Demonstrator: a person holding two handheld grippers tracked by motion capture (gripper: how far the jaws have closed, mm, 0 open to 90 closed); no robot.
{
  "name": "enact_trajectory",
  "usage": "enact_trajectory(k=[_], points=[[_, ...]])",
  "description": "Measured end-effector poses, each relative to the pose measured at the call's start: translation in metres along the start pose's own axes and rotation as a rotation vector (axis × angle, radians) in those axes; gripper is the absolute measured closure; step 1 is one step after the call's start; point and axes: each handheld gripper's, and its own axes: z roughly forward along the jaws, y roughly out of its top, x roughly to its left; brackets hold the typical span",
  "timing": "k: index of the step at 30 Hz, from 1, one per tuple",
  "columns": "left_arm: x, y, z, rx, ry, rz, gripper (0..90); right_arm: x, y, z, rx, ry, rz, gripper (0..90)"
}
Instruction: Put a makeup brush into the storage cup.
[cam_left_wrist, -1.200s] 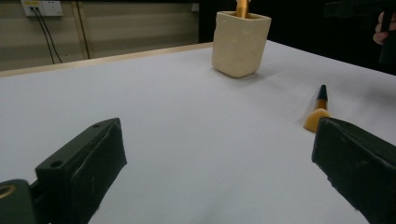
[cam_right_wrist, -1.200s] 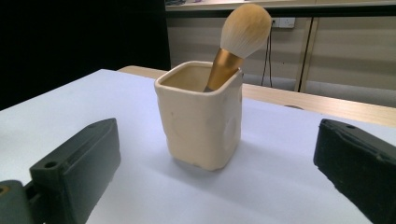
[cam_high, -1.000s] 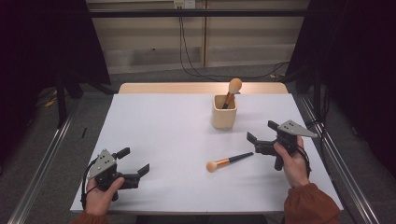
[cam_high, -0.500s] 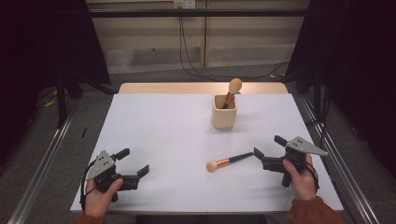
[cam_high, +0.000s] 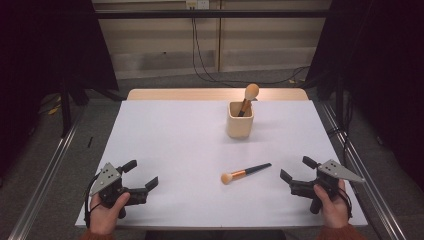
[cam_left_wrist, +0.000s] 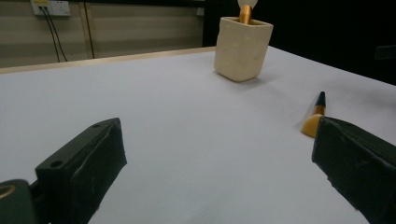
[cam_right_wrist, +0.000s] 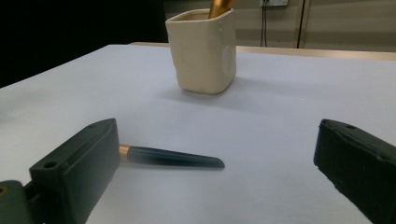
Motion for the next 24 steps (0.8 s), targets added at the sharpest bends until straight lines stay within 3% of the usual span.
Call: enact_trajectory(k=[11, 16, 21, 24], points=[[0.003, -0.0012, 0.0038, 0.018, -0.014, 0.003, 2.5, -0.0005, 0.002, 0.0015, 0.001, 0.007, -0.007, 0.0], [0.0014, -0.0006, 0.0029, 0.013, -0.016, 0.007, 2.6, 0.0007, 0.0032, 0.0042, -0.004, 0.041, -0.016, 0.1], [-0.0002, -0.0001, 0.0031, 0.016, -0.013, 0.015, 2.6, 0.0061, 0.0061, 0.0069, -0.01, 0.044, -0.039, 0.9], [-0.0002, 0.0001, 0.0029, 0.016, -0.009, 0.015, 2.5, 0.0076, 0.0085, 0.008, -0.003, 0.073, -0.028, 1.2]])
